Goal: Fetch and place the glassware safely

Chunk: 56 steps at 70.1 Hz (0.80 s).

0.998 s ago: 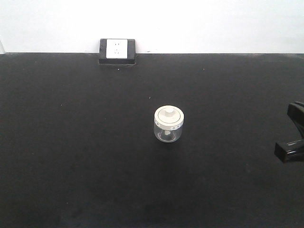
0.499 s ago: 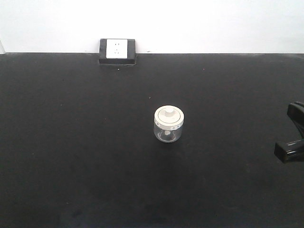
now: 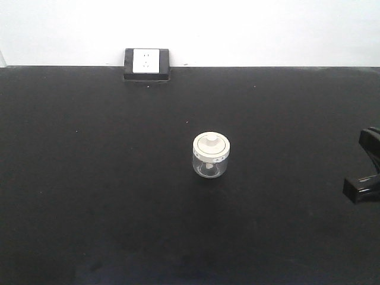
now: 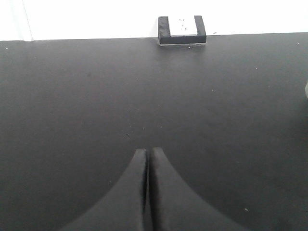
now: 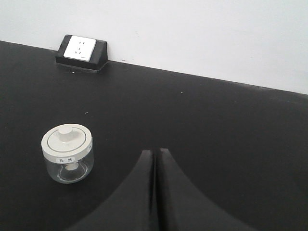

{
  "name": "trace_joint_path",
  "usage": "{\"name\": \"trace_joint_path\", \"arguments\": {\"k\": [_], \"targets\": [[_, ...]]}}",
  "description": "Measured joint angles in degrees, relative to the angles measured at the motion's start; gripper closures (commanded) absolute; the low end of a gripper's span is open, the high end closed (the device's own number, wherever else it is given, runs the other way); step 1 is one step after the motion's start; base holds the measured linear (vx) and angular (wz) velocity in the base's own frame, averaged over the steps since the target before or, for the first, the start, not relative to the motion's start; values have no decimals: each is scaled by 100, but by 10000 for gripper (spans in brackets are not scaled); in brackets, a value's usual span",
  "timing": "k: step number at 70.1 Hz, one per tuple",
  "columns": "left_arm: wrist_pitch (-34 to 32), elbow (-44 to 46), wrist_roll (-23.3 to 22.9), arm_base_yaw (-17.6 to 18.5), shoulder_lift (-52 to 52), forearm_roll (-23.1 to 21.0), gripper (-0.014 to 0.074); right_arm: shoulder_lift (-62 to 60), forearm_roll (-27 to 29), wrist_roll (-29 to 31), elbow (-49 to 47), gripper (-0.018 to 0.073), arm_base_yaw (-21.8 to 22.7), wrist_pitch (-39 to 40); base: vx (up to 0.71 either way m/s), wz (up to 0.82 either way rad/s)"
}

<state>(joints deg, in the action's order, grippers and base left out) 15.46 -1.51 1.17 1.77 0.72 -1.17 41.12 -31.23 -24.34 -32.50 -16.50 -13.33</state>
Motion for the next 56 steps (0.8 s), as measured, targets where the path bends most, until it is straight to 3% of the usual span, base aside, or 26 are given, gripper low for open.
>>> {"name": "trace_joint_path", "arguments": {"k": [14,30,38,49,56], "targets": [[0,0,0,0,0,0,603,0,353,188,0,567,0,38,0,0],[0,0,0,0,0,0,603,-29,1737,2053,349,567,0,468,0,0],[0,0,0,0,0,0,603,-221,2206,2634,853,567,5,979,0,-1],[0,0,0,0,0,0,603,-814,2482,2544,1572,567,279,1510,0,0],[0,0,0,0,0,0,603,-1330,2523,2196,1925,567,769,1528,0,0]]}}
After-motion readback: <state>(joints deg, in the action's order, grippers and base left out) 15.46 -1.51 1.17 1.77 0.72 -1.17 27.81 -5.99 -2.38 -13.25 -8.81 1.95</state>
